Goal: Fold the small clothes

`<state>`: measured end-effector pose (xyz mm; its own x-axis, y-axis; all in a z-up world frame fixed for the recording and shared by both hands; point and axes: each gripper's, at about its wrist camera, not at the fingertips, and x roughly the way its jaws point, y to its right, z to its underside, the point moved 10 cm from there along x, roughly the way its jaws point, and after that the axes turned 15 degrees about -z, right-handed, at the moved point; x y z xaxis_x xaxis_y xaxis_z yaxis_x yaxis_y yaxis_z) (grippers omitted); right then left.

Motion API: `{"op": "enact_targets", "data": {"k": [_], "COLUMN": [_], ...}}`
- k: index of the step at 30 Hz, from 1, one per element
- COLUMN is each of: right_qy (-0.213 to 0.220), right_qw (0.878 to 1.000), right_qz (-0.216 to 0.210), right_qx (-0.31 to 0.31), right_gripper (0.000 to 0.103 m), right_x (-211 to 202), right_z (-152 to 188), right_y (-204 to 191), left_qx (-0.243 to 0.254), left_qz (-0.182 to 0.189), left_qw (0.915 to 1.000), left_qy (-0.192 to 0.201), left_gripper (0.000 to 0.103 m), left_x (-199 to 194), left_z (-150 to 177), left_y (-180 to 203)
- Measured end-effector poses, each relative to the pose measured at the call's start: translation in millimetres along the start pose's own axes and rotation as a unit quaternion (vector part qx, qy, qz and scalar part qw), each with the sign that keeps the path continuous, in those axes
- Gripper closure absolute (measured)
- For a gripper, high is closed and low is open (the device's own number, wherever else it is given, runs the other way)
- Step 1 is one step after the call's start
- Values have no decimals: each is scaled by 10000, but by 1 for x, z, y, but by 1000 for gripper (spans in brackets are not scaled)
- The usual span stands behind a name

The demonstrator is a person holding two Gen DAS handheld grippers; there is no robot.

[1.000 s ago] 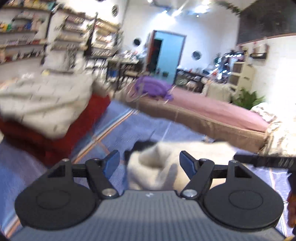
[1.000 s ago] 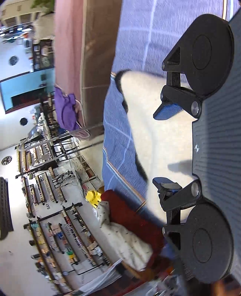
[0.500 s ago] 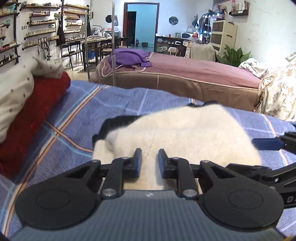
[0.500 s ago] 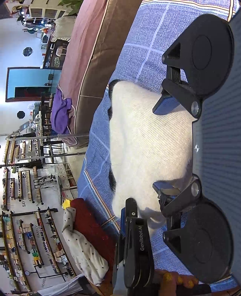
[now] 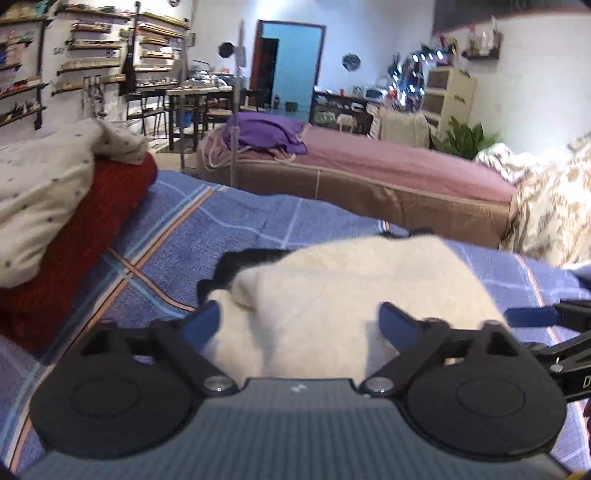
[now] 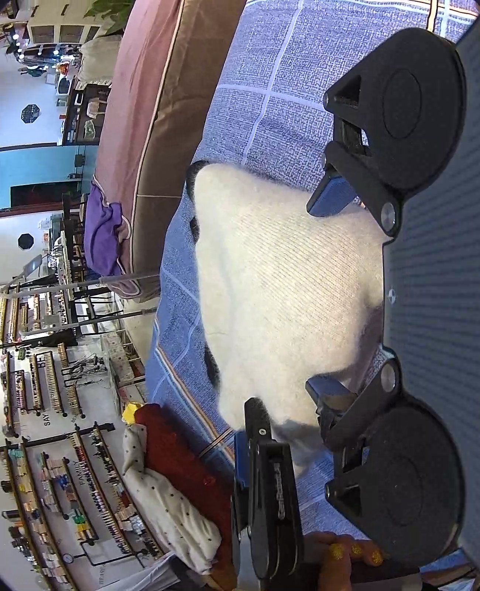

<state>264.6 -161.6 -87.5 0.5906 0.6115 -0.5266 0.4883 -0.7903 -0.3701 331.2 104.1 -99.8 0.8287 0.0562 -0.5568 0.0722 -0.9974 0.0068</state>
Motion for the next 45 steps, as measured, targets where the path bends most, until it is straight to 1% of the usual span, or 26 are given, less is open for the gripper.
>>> {"op": "enact_targets", "data": {"k": [1,2,5,8,10,11,13,14,15,16,17,19,20,21,23,25,27,30,34,38,40,42,45], "right_qy": [155,267,424,561,767,862,1050,1086,1092,1072,1029,966,973,1019,1064,1066,1070,1061,1021,806,785,769,699], "right_qw": [9997,9989,9920,9774,9616,9532,9262,9149,9043,8975,8933,8834,8779,8695,8568,8502,8436,8318,8230,8273,8231,8217,8234], "right_qz": [-124,-228,-538,-815,-1058,-1170,-1479,-1597,-1710,-1759,-1772,-1874,-1914,-1986,-2037,-1972,-1997,-1973,-2060,-2057,-2100,-2117,-2143], "right_qx": [161,319,1065,1867,2413,2653,3304,3545,3755,3900,4000,4185,4280,4406,4616,4763,4868,5079,5194,5166,5217,5236,5207], "right_gripper": [0,0,0,0,0,0,0,0,0,0,0,0,0,0,0,0,0,0,0,0,0,0,0], "right_x": [-8,-14,-27,-35,-41,-43,-44,-43,-42,-39,-37,-31,-28,-26,-20,-16,-10,-3,3,10,13,14,19], "right_z": [-3,-5,-4,4,10,13,20,24,27,29,31,32,33,31,30,30,30,31,32,36,38,39,36], "right_y": [3,5,23,40,48,51,57,58,59,59,58,58,58,59,63,70,75,82,85,82,82,82,82], "left_qx": [-276,-516,-994,-1270,-1467,-1646,-2119,-2403,-2610,-2762,-2864,-3024,-3153,-3262,-3351,-3474,-3487,-3440,-3350,-3321,-3294,-3274,-3235], "left_qz": [92,199,350,376,422,477,673,841,900,912,911,772,757,772,773,829,993,1059,1127,1150,1168,1190,1213], "left_qw": [9995,9984,9936,9882,9840,9796,9665,9570,9491,9428,9388,9353,9312,9270,9199,9138,9112,9110,9127,9121,9124,9126,9136], "left_qy": [107,80,-407,-767,-923,-1052,-1282,-1390,-1519,-1631,-1681,-1668,-1663,-1685,-1883,-1932,-1959,-2012,-2050,-2110,-2132,-2141,-2145], "left_gripper": [0,0,0,0,0,0,0,0,0,0,0,0,0,0,0,0,0,0,0,0,0,0,0], "left_x": [-12,-20,-33,-38,-33,-27,-17,-10,-4,3,10,22,29,38,55,69,81,94,111,128,136,144,157], "left_z": [-2,-1,11,30,42,48,58,60,63,65,66,66,66,67,72,75,75,74,67,62,58,54,48], "left_y": [-10,-18,-34,-41,-42,-44,-41,-39,-37,-35,-33,-34,-35,-36,-36,-36,-32,-24,-10,-1,3,7,13]}}
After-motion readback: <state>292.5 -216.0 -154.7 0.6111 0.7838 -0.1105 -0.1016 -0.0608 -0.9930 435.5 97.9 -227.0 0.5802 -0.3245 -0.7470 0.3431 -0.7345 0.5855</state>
